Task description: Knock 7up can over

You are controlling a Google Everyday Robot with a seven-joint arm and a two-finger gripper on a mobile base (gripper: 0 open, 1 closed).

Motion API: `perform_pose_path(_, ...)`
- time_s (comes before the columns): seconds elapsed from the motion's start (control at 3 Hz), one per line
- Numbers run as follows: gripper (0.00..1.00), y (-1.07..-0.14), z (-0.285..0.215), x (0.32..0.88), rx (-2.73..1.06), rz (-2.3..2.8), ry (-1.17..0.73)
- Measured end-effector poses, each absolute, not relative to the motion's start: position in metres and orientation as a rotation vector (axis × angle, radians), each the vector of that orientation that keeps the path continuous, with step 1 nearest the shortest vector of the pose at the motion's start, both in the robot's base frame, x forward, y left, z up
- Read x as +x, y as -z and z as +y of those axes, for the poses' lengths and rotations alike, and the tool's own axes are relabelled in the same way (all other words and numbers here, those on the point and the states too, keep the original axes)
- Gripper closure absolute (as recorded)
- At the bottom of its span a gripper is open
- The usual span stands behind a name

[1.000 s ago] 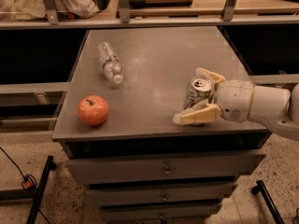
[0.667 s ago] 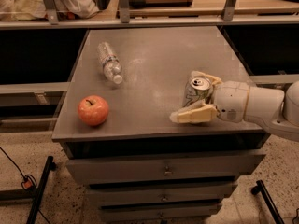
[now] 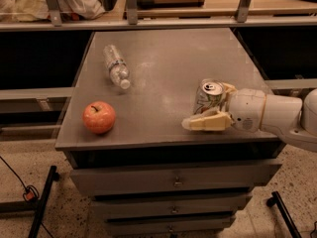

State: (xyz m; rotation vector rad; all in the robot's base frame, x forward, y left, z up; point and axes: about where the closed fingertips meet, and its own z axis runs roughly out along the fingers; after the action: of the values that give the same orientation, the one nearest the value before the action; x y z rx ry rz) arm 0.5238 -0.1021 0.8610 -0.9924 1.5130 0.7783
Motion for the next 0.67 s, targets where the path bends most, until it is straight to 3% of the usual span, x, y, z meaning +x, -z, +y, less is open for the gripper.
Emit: perform_pose_path(0.67, 0.31, -0.859, -0.136, 0.494, -0.996, 1.51, -0.801)
